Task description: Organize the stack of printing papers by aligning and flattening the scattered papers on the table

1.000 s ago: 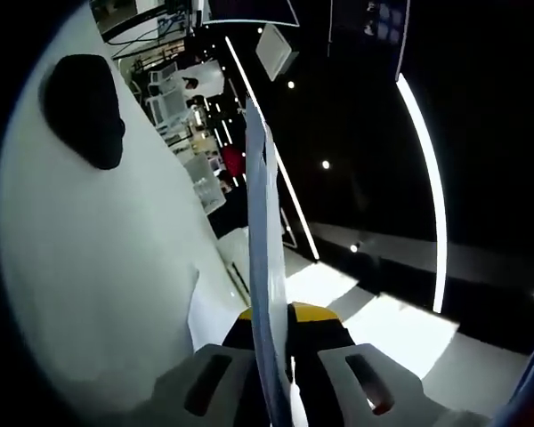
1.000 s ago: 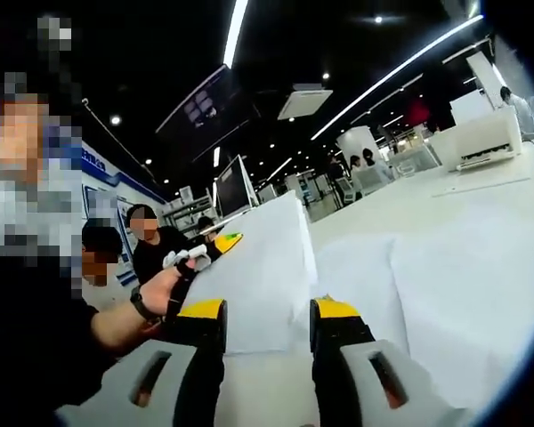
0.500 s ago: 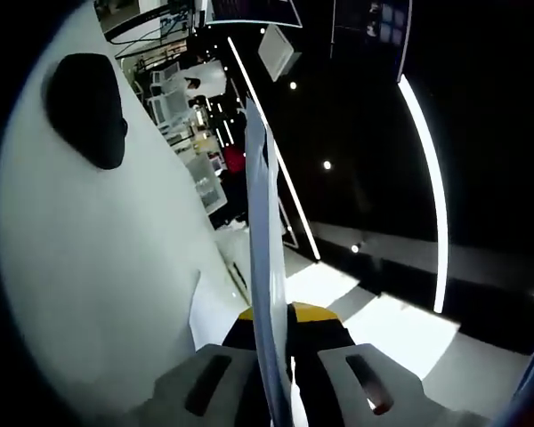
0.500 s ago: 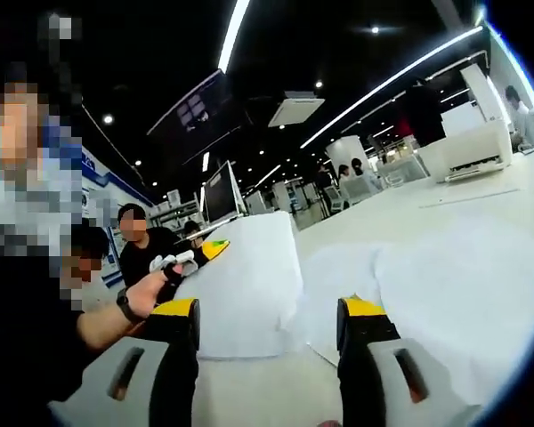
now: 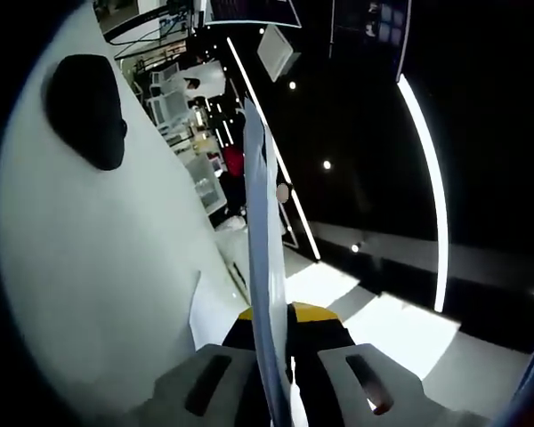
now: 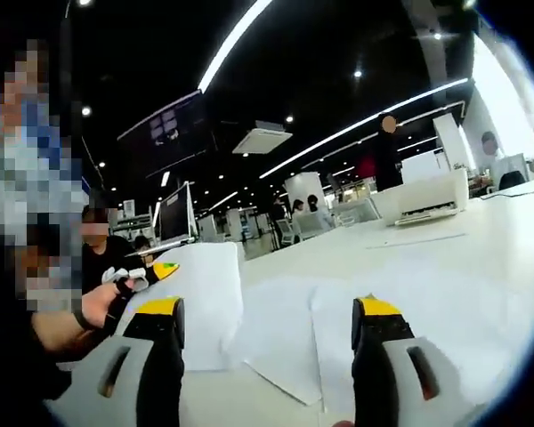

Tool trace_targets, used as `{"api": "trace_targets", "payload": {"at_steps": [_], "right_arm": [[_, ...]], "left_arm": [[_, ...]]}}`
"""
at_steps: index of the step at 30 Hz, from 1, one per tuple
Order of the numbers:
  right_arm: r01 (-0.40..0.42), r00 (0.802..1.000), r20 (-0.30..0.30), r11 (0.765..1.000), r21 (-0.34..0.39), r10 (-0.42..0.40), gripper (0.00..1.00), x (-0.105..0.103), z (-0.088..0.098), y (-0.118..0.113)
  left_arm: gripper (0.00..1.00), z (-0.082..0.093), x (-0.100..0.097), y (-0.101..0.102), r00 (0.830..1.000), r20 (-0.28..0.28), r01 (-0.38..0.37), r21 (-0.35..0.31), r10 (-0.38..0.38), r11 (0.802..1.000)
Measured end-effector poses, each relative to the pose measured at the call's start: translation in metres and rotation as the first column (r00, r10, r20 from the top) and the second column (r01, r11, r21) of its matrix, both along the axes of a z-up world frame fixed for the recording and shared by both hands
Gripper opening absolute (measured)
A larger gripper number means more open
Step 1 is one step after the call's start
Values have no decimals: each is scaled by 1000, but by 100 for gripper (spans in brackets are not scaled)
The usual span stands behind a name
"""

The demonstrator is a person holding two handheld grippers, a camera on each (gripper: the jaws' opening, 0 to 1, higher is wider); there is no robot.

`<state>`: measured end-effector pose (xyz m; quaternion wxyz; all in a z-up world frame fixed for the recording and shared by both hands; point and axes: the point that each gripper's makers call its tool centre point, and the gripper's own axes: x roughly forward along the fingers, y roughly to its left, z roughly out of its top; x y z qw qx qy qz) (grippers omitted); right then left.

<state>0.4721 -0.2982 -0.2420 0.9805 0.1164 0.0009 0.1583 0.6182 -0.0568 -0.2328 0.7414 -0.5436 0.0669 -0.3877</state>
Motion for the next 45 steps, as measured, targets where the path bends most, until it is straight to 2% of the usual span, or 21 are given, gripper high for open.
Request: {"api": "trace_targets", "payload": {"at_steps": [4, 6, 7, 12, 16, 22, 34, 45], "right_arm": [[62, 998, 2, 998, -34, -62, 74, -3, 0, -19], [67, 998, 2, 997, -37, -67, 74, -3, 0, -21], [93, 996, -3, 995, -30, -94, 75, -6, -1, -34], [131, 991, -22, 990, -47, -132, 77, -8, -5, -51], [135, 990, -42, 990, -41, -137, 78, -11, -9, -60], [156, 985, -64, 985, -76, -161, 78, -10, -14, -72], [234, 962, -110, 963, -131, -249, 78, -9, -24, -116], [285, 941, -140, 944, -169, -309, 77, -6, -30, -148]], "left_arm": [[6, 0, 0, 0, 1000, 2, -1, 4, 1, 1000], [6, 0, -1, 0, 1000, 2, 0, 3, 0, 1000], [6, 0, -1, 0, 1000, 2, 0, 3, 0, 1000], [6, 1, -1, -1, 1000, 3, 5, 6, -5, 1000], [6, 1, -2, -1, 1000, 0, 9, 7, -9, 1000], [6, 0, -3, -3, 1000, -2, 14, 9, -14, 1000], [6, 0, -3, -3, 1000, -6, 21, 9, -21, 1000], [6, 1, -4, -4, 1000, 4, 23, 14, -23, 1000]]}}
